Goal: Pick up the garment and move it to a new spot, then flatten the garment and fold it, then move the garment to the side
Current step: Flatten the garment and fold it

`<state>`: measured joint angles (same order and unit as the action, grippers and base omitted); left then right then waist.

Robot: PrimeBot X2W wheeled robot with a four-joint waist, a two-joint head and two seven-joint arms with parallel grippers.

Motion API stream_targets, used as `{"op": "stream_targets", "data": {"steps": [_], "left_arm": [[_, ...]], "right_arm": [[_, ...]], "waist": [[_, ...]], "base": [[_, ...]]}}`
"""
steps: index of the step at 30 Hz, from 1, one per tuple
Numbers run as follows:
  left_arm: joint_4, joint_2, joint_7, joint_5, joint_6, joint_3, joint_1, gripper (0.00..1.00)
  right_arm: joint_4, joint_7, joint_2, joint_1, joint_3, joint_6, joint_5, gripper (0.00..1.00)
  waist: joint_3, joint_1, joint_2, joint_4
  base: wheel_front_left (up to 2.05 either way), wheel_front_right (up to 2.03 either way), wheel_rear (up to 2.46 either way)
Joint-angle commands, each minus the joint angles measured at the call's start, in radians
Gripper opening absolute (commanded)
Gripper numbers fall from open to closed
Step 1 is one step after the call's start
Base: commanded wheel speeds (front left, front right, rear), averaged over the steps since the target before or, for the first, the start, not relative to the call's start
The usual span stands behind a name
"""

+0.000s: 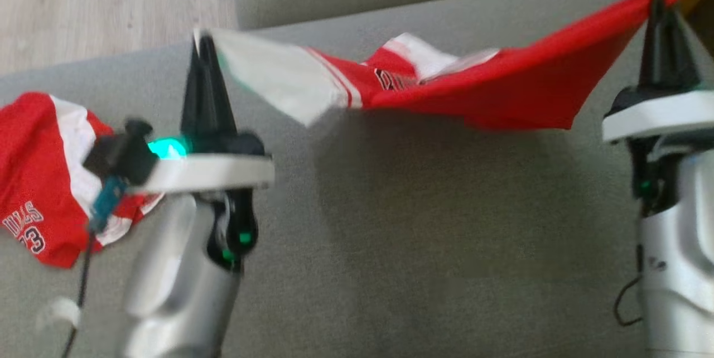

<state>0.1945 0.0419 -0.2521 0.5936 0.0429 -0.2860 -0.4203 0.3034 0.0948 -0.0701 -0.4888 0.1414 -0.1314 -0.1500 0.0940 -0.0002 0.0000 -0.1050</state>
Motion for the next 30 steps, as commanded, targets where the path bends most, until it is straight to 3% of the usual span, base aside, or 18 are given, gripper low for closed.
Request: {"op": "stream_targets", "data": {"steps": [1, 11, 15, 19, 23, 26, 30], "left_arm": [[-0.054, 0.024, 0.001, 0.000, -0.003, 0.046, -0.097, 0.00], [-0.188, 0.097, 0.099, 0.006, 0.020, 0.100, -0.285, 0.00], [-0.270, 0.115, 0.136, -0.005, 0.055, 0.111, -0.288, 0.00], [-0.391, 0.164, 0.218, -0.057, 0.116, 0.108, -0.254, 0.00], [-0.491, 0.216, 0.289, -0.091, 0.142, 0.109, -0.240, 0.00], [-0.499, 0.252, 0.322, -0.115, 0.135, 0.105, -0.275, 0.00], [-0.389, 0.281, 0.340, -0.134, 0.094, 0.086, -0.395, 0.00]], "right_arm": [[-0.103, -0.030, -0.031, -0.036, -0.046, 0.001, -0.009, 0.00], [-0.333, -0.185, -0.125, -0.120, -0.134, 0.001, -0.031, 0.00], [-0.409, -0.225, -0.123, -0.110, -0.138, 0.001, -0.035, 0.00], [-0.512, -0.293, -0.085, -0.065, -0.117, 0.001, -0.045, 0.00], [-0.597, -0.351, -0.065, -0.027, -0.100, 0.001, -0.004, 0.00], [-0.612, -0.403, -0.054, -0.018, -0.086, 0.001, 0.010, 0.00], [-0.563, -0.430, -0.055, -0.089, -0.082, 0.001, 0.005, 0.00]], "waist": [[-0.032, 0.0002, 0.0000, -0.002], [-0.105, 0.0002, 0.0000, 0.014], [-0.115, 0.0002, 0.0000, 0.016], [-0.113, 0.0002, 0.0000, 0.008], [-0.094, 0.0002, 0.0000, 0.000], [-0.056, 0.0002, 0.0000, -0.002], [0.047, 0.0002, 0.0000, -0.003]], "base": [[0.00, 0.00, 0.00], [0.00, 0.00, 0.00], [0.00, 0.00, 0.00], [0.00, 0.00, 0.00], [0.00, 0.00, 0.00], [0.00, 0.00, 0.00], [0.00, 0.00, 0.00]]}}
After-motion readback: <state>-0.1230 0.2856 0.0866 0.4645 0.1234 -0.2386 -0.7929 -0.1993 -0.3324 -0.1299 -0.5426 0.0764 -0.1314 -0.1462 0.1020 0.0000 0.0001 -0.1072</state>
